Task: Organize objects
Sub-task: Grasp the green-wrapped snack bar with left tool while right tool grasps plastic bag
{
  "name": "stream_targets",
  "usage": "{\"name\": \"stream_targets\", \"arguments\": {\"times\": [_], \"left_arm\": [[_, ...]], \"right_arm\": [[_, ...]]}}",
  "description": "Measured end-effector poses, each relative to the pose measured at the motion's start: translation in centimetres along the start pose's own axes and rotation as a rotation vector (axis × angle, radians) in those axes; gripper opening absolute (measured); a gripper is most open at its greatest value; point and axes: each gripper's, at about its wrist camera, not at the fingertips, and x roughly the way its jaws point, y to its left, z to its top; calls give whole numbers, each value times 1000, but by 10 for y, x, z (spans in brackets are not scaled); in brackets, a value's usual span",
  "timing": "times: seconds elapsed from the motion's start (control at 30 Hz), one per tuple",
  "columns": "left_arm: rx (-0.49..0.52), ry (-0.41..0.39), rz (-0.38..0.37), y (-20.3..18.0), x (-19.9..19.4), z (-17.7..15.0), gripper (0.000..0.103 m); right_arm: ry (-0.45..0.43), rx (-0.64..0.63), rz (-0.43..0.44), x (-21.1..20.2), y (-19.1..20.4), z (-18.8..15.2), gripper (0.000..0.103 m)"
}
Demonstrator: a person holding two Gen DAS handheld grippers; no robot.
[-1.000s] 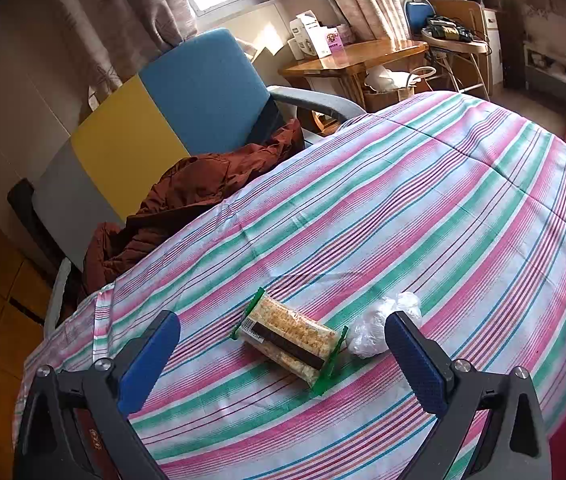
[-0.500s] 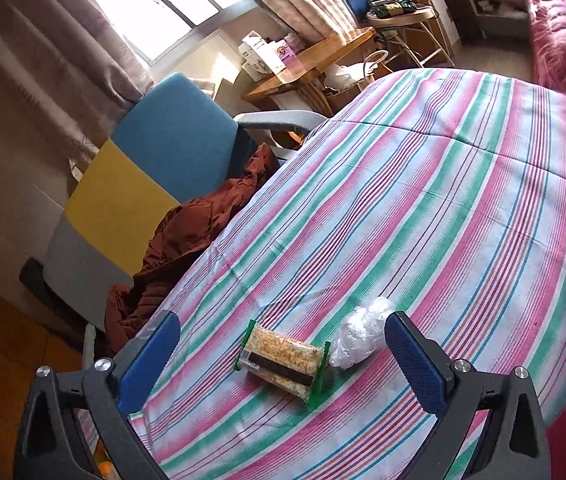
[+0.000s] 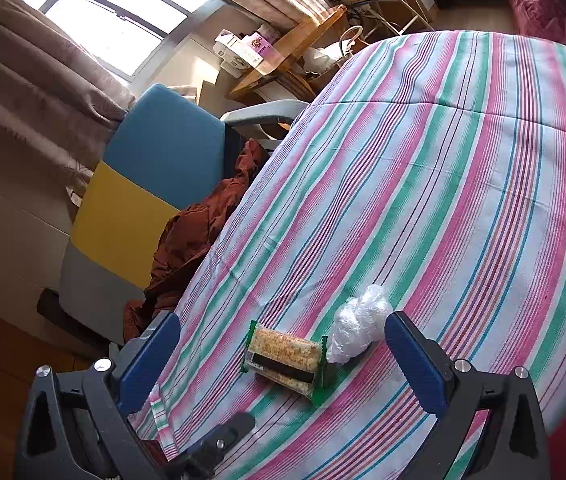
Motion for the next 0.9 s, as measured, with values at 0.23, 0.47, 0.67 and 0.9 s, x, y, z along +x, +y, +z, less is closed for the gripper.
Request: {"name": "stream_targets", "arguments": {"times": [0.23,0.47,0.67,0.9], "left_arm": [[-119,45,41,-10,41,30,82],[136,-2,156,-32,46,16,65],[161,6,125,4,19,-9,44],[202,-62,132,48,-26,-75,45]], "right_arm": [[22,15,8,5,-4,1,103],[19,38,-13,7,-11,3,103],[17,60,-59,10,-16,5,103],[54,34,-127,19,-17,4,103]]}}
